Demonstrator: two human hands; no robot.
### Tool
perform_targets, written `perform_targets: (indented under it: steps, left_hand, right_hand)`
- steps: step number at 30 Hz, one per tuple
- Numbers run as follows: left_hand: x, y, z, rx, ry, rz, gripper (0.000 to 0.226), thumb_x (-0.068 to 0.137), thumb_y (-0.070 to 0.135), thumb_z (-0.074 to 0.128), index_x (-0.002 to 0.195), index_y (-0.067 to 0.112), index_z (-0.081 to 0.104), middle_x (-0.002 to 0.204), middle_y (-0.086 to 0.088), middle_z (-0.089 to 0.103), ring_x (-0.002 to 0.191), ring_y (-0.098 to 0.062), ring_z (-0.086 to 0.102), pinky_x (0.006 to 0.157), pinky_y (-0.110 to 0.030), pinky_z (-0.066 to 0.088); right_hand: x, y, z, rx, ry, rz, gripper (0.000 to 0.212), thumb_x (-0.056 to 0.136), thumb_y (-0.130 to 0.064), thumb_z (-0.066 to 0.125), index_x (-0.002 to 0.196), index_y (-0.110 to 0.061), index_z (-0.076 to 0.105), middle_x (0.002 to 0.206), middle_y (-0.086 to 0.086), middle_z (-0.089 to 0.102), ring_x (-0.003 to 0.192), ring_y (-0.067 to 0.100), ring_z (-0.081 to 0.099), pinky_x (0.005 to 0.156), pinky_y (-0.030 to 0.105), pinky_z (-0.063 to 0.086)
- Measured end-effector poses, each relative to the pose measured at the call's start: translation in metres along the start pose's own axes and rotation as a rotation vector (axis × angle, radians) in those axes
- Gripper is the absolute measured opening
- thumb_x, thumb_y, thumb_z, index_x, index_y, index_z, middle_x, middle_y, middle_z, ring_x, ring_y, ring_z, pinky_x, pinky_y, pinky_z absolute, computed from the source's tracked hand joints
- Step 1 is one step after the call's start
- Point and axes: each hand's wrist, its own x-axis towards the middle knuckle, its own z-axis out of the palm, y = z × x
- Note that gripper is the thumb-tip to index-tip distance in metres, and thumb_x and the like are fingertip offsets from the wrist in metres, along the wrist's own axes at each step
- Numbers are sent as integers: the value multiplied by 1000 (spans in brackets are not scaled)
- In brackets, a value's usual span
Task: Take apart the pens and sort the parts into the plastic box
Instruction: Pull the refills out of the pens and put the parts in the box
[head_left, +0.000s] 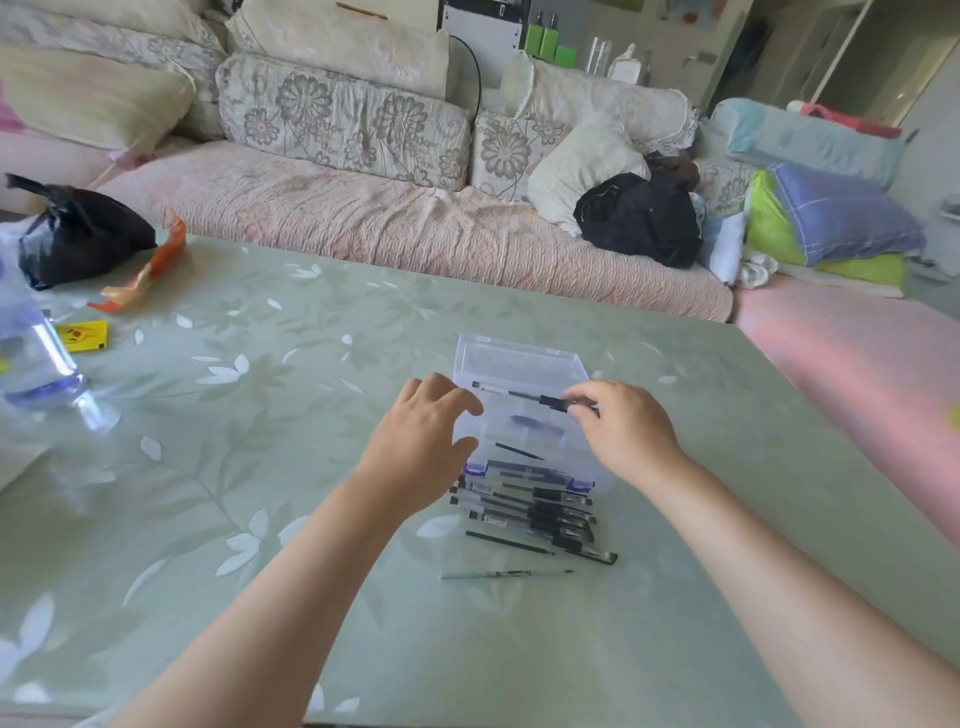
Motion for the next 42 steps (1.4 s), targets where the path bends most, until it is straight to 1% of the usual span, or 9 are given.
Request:
perform_targets:
  steps: [4,6,10,15,20,23,28,35,42]
  left_hand:
    - [2,-2,4,-101,-165,-173,52,95,29,57,143,26,39,139,2,39,110,-21,54,82,-28,42]
    - [4,-1,4,-128,-203,-195,47,96,30,55,142,25,43,141,2,39,105,-19,58,83,-26,42]
    - [4,0,0,-131,-224,-201,25,95,31,58,112,16,68,141,1,41,93,-17,62,78,-24,41]
    - [6,1,1,-128,-214,-195,23,93,26,62,88,6,73,129,-1,46,93,-16,61,76,-23,42]
    - [6,-1,3,-137,-196,-189,20,92,28,63,91,10,71,125,1,47,89,-14,59,76,-21,39]
    - [3,-2,4,-130,-176,-180,21,91,34,64,106,20,66,127,4,47,92,-15,57,79,-24,42]
    - [-1,3,4,18,-87,-60,35,88,37,63,122,28,57,124,8,47,109,-16,42,88,-32,45]
    - [-13,27,12,-56,-60,170,12,87,25,66,97,33,65,95,16,55,90,-9,47,71,-22,39]
    - [-29,38,30,-17,-193,276,8,84,29,62,87,35,68,86,17,62,83,-7,50,74,-22,44]
  right_hand:
    - [29,-5,6,-184,-83,-44,22,93,-25,55,108,-31,69,110,-8,71,106,21,61,85,31,46]
    - [39,-8,10,-258,-127,-66,22,94,-26,54,109,-32,69,111,-8,70,106,21,60,86,30,44]
    - [52,-10,18,-263,-236,-78,20,90,-24,60,105,-31,70,104,-8,70,102,19,61,80,29,47]
    - [60,-9,24,-196,-290,-76,21,86,-19,69,106,-22,72,106,-2,71,103,18,62,90,30,50]
    - [49,-10,17,-189,-274,-95,23,90,-20,59,108,-29,71,114,-11,70,109,14,61,92,31,49]
    - [29,-15,4,-141,-194,-113,23,91,-24,57,109,-31,70,112,-13,69,101,11,60,87,28,47]
    - [-13,-15,-16,21,-73,-160,18,90,-24,60,99,-34,71,95,-18,63,65,-8,48,66,17,35]
    - [-70,-2,-28,78,-314,-127,8,85,-32,66,89,-36,71,83,-19,65,71,-2,55,70,21,47]
    - [-86,11,-27,24,-466,-161,9,81,-35,67,86,-42,68,88,-21,67,73,-6,54,64,11,38]
